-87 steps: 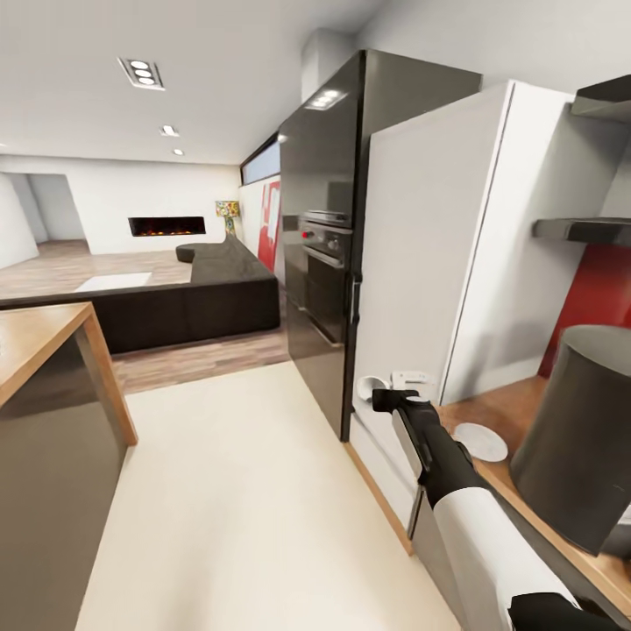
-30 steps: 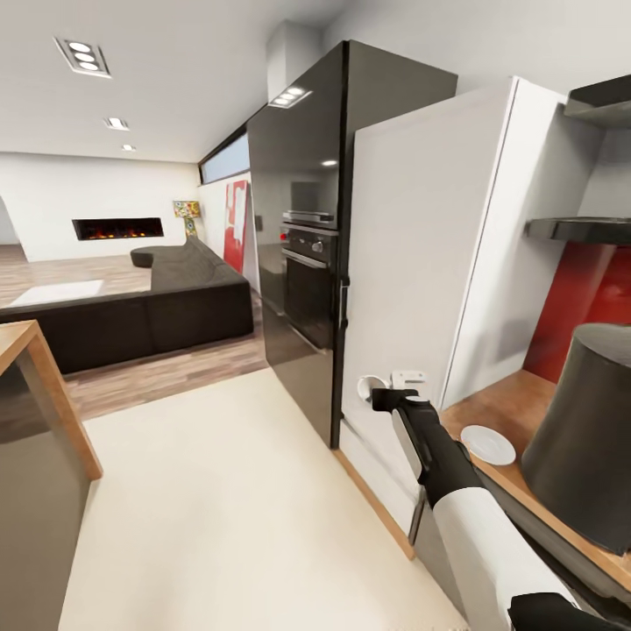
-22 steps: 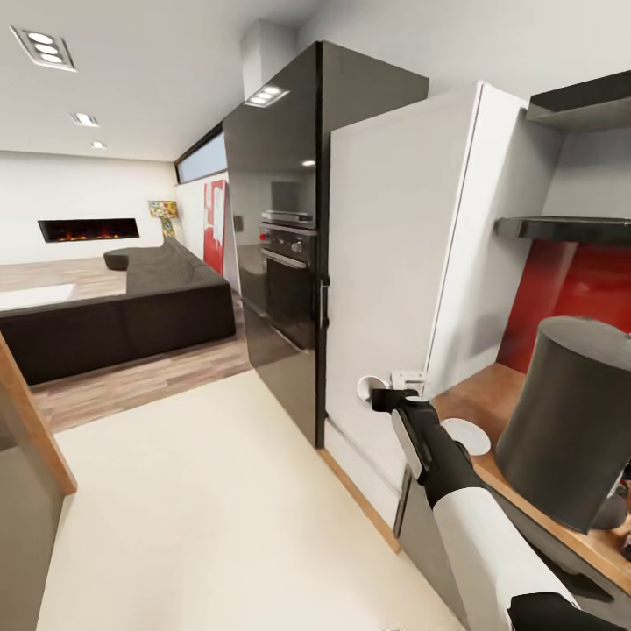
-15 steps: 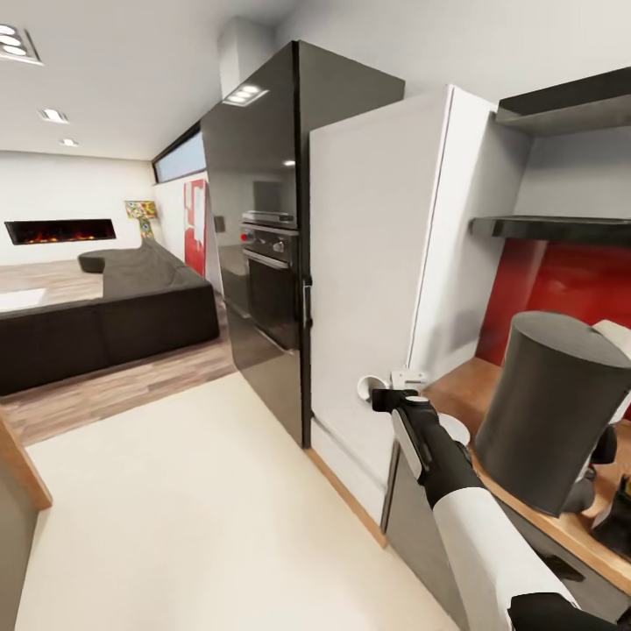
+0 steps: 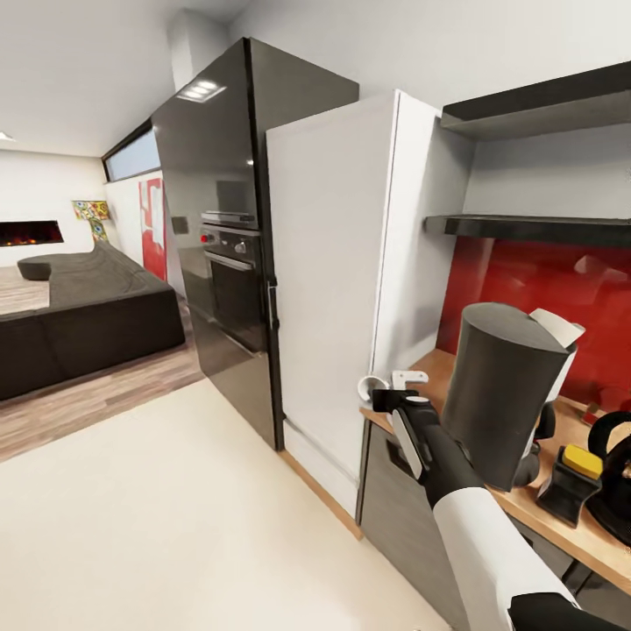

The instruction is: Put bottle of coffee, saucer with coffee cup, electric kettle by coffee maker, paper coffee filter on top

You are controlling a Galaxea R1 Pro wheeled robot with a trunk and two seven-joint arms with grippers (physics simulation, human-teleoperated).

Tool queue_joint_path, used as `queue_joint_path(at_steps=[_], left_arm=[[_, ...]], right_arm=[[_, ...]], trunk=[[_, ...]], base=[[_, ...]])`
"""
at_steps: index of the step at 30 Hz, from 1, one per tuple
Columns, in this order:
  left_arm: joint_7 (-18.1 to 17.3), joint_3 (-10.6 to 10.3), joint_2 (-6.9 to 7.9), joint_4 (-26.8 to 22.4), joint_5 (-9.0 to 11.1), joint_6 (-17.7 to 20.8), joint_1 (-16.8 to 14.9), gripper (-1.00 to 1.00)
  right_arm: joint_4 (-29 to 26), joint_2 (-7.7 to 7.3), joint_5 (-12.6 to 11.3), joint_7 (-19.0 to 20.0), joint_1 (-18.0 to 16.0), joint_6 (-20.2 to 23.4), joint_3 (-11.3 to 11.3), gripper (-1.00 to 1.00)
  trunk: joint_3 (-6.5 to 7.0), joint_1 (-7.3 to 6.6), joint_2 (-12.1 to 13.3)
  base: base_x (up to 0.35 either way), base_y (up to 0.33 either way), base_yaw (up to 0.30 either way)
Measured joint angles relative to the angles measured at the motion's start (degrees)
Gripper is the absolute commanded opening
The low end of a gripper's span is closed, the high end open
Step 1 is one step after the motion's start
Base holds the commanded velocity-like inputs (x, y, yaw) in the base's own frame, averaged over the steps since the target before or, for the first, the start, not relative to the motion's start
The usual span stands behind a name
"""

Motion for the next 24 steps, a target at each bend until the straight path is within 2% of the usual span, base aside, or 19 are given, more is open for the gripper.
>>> queue_joint_path(at_steps=[8,10,13,15,19,24], left_arm=[[0.0,-0.02,0.4,0.02,0.0,0.01,-0.01,1.0],[-0.03,-0.02,0.51,0.03,0.0,0.01,0.0,1.0],[-0.07,-0.02,0.59,-0.05,0.0,-0.01,-0.05,1.0],[-0.07,-0.05,0.58,-0.4,0.0,0.01,-0.07,1.0],[-0.08,-0.09,0.46,-2.39,0.0,0.1,-0.08,1.0],[-0.08,-0.08,0.31,-2.82,0.0,0.11,-0.09,1.0]], right_arm=[[1.19,0.15,0.31,-0.62,-0.01,0.12,-0.08,-1.0],[1.34,0.15,0.39,-2.16,-0.01,0.17,-0.14,-1.0],[1.4,0.15,0.29,-7.36,0.0,0.14,-0.24,-1.0],[1.5,0.15,0.1,-9.1,0.0,0.09,-0.26,-1.0],[1.5,0.11,-0.04,-10.18,0.0,0.08,-0.34,-1.0],[1.5,0.06,-0.03,-10.32,0.01,0.11,-0.42,-1.0]], trunk=[[0.0,0.0,0.0],[0.0,0.0,0.0],[0.0,-0.01,0.0],[0.0,-0.01,0.0],[0.0,-0.01,0.0],[0.0,0.0,0.0]], base=[[0.0,0.0,-0.015],[0.008,0.055,-0.001],[0.062,0.214,0.0],[0.089,0.275,0.0],[0.102,0.292,-0.056],[0.064,0.188,-0.251]])
